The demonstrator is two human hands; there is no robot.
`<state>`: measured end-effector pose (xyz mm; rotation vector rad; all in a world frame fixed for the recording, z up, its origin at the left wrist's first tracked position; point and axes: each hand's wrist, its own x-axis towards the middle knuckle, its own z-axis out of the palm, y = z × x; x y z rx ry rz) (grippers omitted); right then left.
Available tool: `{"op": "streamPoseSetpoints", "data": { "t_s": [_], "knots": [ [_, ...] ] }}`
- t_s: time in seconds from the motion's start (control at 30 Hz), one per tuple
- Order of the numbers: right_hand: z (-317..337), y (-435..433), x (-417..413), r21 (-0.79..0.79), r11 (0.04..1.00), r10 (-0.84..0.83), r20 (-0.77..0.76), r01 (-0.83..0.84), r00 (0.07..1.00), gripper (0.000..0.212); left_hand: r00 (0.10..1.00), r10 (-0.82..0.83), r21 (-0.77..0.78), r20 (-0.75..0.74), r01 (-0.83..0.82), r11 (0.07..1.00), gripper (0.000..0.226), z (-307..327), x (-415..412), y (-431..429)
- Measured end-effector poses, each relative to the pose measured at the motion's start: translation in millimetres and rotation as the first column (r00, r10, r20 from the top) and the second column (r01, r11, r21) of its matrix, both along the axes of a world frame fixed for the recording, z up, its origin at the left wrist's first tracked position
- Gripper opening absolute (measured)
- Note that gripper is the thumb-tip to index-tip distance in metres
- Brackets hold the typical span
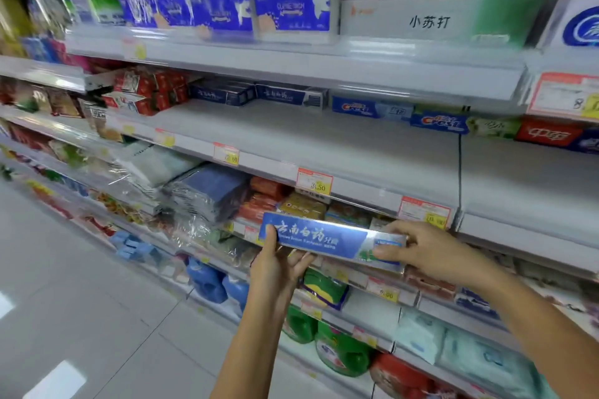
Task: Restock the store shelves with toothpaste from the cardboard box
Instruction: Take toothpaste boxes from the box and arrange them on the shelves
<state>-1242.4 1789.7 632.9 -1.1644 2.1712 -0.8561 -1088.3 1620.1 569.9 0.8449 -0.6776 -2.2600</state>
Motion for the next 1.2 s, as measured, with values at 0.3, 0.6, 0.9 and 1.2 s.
{"op": "streamPoseSetpoints", "data": {
  "t_s": [0.3, 0.6, 0.9, 1.2],
  "knots": [
    [32.2, -66.1, 21.5, -0.072, 0.996, -0.041, 0.038, 0.043, 0.998, 0.051, 0.989, -0.074, -0.180, -0.127, 0.050, 0.982, 0.011, 24.8, 9.2, -71.5],
    [58.0, -195.6, -5.9, -0.355, 0.886, -0.234, 0.212, 0.298, 0.949, 0.025, 0.929, 0.199, -0.733, 0.311, 0.101, 0.672, 0.045, 80.3, -31.1, -184.0],
    [45.9, -304.0, -90.7, -0.307, 0.888, -0.380, -0.068, 0.343, 0.922, 0.050, 0.500, 0.593, -0.657, 0.631, 0.751, 0.065, 0.043, 58.8, -73.6, -269.5],
    [17.8, -357.4, -131.9, -0.328, 0.812, -0.581, -0.376, 0.483, 0.722, 0.054, 0.555, 0.614, -0.721, 0.561, 0.692, 0.034, 0.057, 45.9, -77.2, -274.5]
  ]
}}
